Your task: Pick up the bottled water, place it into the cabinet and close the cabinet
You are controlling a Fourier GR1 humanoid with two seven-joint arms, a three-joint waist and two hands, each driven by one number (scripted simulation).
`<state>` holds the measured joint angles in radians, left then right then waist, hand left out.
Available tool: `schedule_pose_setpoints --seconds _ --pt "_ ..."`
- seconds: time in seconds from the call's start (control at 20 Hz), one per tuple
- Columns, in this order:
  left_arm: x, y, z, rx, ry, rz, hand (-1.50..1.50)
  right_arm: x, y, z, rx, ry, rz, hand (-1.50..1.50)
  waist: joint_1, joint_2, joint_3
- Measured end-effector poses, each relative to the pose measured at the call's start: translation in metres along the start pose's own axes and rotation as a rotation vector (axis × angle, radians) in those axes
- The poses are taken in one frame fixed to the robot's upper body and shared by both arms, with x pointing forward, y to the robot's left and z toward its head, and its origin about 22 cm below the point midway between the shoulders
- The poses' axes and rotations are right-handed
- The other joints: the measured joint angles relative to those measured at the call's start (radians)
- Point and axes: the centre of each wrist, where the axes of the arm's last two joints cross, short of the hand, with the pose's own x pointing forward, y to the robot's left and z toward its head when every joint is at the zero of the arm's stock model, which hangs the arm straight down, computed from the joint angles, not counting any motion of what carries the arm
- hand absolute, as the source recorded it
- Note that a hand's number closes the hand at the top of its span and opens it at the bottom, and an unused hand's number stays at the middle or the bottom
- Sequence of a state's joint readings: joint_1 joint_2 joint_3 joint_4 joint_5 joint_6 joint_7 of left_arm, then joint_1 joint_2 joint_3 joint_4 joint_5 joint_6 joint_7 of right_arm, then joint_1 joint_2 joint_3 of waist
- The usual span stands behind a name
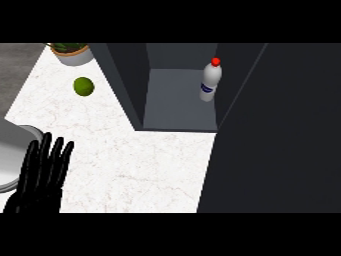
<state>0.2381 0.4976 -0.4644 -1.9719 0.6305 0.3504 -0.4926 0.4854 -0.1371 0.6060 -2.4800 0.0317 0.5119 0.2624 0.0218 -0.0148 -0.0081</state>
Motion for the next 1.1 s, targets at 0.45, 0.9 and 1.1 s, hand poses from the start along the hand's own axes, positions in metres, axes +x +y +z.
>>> schedule_pose_setpoints --seconds 0.45,0.9,1.1 --pt "0.01 0.019 0.009 -0.002 0.003 0.008 -1.5 0.014 0.005 -0.034 0.135 -0.021 0.139 1.5 0.012 0.002 -0.003" --pt "0.014 0.032 0.013 -0.023 -0.001 0.021 -1.5 0.021 0.003 -0.042 0.214 -0.015 0.241 1.5 0.027 0.008 -0.005" --pt "0.016 0.036 0.012 -0.025 -0.008 0.02 -1.5 0.022 0.002 -0.043 0.238 -0.017 0.262 1.5 0.037 0.013 -0.005"
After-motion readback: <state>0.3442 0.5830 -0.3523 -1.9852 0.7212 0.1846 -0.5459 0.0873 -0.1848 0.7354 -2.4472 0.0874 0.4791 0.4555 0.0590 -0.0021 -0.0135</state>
